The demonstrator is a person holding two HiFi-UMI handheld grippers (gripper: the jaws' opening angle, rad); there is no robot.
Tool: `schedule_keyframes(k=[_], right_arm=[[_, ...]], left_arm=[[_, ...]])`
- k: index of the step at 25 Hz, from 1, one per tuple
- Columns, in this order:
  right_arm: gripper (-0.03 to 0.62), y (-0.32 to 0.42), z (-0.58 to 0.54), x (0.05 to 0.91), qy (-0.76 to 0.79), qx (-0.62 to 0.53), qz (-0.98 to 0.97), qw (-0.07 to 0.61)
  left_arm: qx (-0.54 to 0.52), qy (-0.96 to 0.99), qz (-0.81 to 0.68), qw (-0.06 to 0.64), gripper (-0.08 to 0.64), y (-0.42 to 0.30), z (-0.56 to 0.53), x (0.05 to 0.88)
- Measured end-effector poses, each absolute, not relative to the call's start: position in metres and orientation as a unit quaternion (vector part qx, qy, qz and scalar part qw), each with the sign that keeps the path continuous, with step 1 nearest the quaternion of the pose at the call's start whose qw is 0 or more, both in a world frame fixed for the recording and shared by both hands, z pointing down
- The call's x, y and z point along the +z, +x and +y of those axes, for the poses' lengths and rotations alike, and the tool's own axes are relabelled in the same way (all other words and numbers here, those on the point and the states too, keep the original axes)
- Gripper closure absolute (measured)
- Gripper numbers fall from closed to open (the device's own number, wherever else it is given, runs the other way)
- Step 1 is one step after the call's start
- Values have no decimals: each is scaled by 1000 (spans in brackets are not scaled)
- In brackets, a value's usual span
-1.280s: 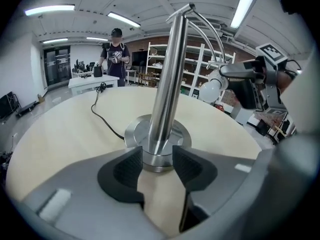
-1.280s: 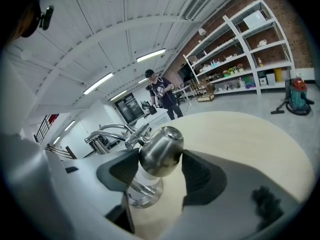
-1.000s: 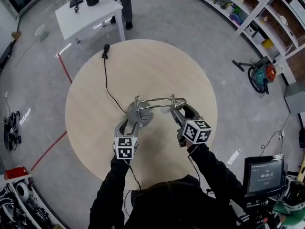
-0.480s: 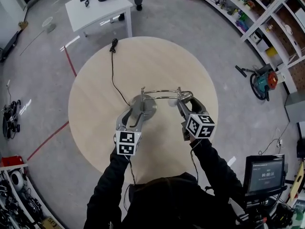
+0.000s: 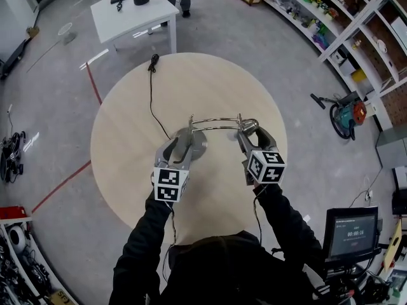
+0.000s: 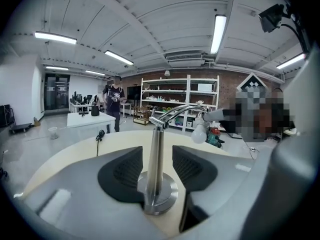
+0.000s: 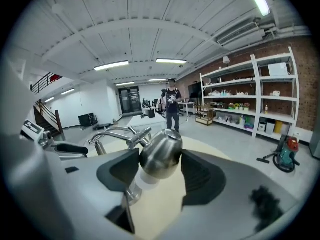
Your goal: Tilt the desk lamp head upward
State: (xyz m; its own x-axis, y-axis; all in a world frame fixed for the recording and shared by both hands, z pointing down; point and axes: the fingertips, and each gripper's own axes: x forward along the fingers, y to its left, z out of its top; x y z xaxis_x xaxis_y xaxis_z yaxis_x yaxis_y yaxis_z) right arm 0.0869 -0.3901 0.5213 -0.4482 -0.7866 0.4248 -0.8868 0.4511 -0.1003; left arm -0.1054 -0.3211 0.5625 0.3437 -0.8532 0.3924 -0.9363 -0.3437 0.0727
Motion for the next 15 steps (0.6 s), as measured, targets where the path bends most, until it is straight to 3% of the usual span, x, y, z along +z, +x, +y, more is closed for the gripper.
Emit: schedule_keyframes(k=[15], right_arm=[[314, 92, -406, 487, 513, 72, -828, 212]], left_arm=[[118, 820, -542, 141, 371, -85, -355, 563]])
